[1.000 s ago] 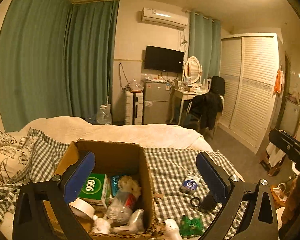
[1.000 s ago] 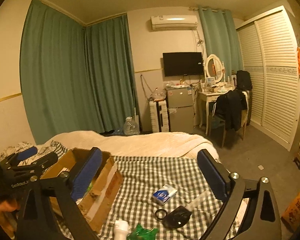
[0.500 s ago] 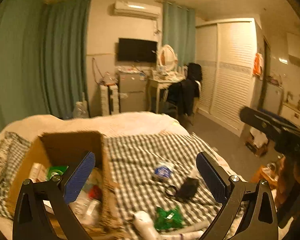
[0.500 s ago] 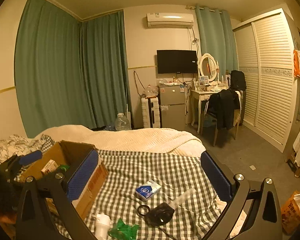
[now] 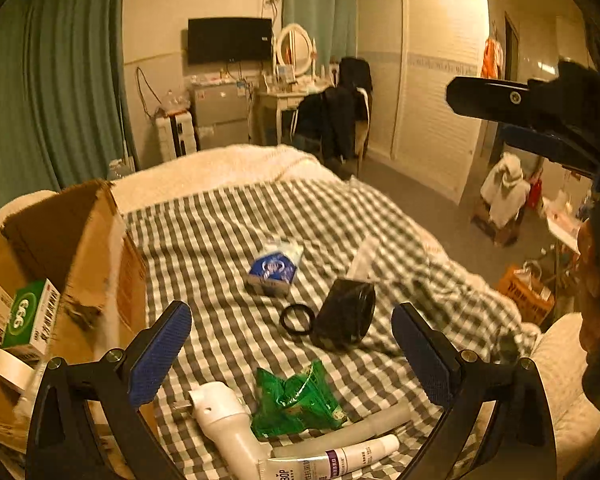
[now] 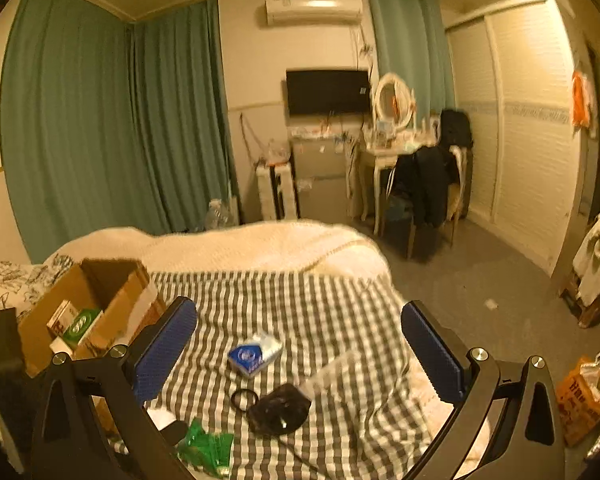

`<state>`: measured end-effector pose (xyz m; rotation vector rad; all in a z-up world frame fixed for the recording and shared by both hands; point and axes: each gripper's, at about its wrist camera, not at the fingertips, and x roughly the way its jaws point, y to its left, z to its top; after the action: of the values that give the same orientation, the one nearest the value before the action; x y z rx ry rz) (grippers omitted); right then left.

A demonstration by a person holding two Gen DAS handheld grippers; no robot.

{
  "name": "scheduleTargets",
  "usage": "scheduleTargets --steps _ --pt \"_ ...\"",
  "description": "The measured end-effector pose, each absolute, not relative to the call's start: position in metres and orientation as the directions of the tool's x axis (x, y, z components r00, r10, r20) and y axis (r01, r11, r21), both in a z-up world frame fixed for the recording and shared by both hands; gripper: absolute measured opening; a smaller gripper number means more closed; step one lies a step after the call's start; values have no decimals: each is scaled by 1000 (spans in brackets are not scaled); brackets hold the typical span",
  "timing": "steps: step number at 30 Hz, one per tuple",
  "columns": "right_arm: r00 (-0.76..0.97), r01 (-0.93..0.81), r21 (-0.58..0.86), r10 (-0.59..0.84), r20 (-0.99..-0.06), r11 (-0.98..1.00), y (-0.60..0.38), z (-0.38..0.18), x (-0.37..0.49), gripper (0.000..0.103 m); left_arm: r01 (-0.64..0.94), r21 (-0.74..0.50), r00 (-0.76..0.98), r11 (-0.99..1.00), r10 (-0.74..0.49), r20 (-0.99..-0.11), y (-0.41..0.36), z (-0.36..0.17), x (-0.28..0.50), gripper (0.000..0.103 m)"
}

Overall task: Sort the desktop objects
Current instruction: 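Withdraw both tools from the box toward the items on the bed, then grasp the green foil packet with the left tool while the right tool grasps the black round cup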

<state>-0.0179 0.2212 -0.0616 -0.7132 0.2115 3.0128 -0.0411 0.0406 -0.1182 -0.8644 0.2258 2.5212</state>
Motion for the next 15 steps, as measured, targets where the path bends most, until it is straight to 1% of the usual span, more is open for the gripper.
scheduleTargets --steps 2,4,9,15 --pt "-870 -49 140 -27 -493 -989 222 -74 -28 103 -487 8 -678 -874 372 -633 44 -125 -44 102" --pt "-848 -35 132 -40 -529 -991 220 -86 -35 103 -497 -1 -656 -868 376 -654 47 -133 -48 99" --pt "-794 -24 97 -40 -607 -995 213 -110 -57 103 -506 -18 -608 -863 371 -702 51 -151 -59 96" --pt "-713 -16 149 -93 -695 -989 216 -149 -84 101 -511 -34 -537 -859 350 -768 58 -177 -74 96"
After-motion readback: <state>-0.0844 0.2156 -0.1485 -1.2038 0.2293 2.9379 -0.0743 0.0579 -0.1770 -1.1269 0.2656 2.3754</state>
